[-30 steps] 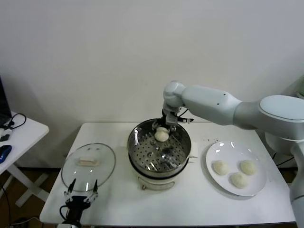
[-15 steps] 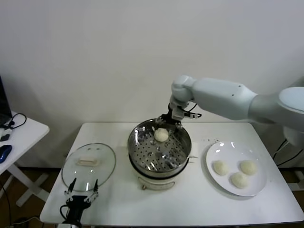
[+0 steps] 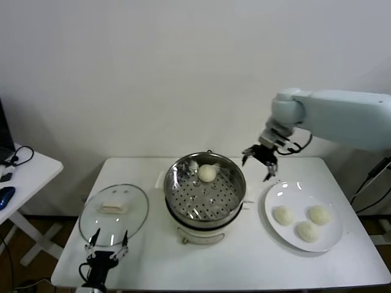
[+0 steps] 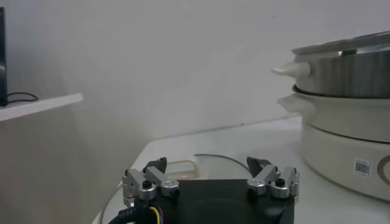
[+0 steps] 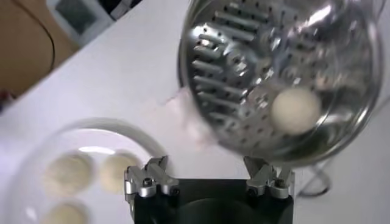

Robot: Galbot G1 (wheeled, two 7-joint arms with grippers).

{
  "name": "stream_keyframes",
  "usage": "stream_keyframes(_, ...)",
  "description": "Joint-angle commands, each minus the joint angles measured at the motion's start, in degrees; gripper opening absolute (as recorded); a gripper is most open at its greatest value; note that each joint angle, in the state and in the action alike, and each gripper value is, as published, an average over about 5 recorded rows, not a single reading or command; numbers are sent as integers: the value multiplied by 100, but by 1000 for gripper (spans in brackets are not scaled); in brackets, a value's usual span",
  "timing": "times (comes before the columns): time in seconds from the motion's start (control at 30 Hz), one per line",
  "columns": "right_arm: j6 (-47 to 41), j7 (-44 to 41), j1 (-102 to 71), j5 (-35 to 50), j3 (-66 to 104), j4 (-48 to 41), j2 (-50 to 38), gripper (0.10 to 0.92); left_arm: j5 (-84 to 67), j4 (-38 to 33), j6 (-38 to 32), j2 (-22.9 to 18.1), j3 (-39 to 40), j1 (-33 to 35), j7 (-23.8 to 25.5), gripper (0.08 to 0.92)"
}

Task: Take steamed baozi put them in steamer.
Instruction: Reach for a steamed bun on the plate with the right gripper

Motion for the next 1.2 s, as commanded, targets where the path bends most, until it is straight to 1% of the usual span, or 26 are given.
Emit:
stream_keyframes(0.03,-1313,84,134,525,-593,510,-1210,823,-4,35,-15,11,-7,-20,-1,823)
stream_keyframes(0.3,-1904,408,-1043,-301,408,171,-1642,823,0,24,-18,-3,3,-8,2,823)
stream_keyframes(0.6,-2226,686,-2287,-957,1525,10,-1679,823,28,24,-28,-1,-12,20,0,823)
stream_keyframes(1.2,-2354,932,-3421,-1260,2425,-320,-1470,823,63,92,-74,-5,-56,17,-11,823)
